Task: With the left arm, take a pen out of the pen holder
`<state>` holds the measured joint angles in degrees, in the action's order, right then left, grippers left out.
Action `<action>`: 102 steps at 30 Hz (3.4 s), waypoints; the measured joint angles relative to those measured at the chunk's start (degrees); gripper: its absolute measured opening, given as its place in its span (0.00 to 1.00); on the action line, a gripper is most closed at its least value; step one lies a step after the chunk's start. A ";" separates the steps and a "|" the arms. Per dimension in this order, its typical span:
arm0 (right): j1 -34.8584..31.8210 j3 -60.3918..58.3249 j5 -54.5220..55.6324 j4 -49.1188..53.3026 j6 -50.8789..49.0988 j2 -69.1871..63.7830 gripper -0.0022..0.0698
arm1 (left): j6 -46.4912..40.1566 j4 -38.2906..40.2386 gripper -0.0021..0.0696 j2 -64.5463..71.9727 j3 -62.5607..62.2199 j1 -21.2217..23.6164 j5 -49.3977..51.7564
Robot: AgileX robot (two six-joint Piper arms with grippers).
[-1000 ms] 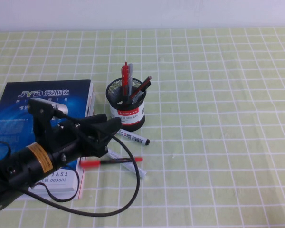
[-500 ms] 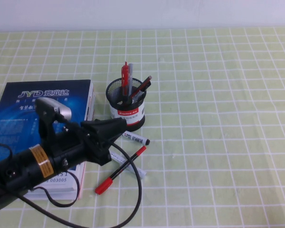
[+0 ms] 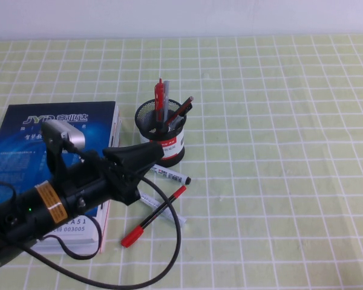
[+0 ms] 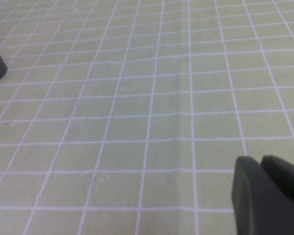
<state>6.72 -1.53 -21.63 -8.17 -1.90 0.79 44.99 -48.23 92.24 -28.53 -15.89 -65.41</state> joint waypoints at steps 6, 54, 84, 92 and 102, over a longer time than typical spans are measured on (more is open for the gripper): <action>0.00 0.00 0.00 0.00 0.00 0.00 0.01 | -0.02 2.22 0.03 0.81 0.00 0.00 0.00; 0.00 0.00 0.00 0.00 0.00 0.00 0.01 | -28.71 36.10 0.03 -72.78 29.38 0.42 43.27; 0.00 0.00 0.00 0.00 0.00 0.00 0.01 | -34.09 40.17 0.03 -92.70 29.95 8.62 87.48; 0.00 0.00 0.00 0.00 0.00 0.00 0.01 | -45.46 47.64 0.03 -92.78 29.95 15.09 87.48; 0.00 0.00 0.00 0.00 0.00 0.00 0.01 | -53.52 53.56 0.03 -92.82 29.95 15.63 87.48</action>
<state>6.72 -1.53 -21.63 -8.17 -1.90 0.79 -8.53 5.33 -0.57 1.42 -0.25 22.07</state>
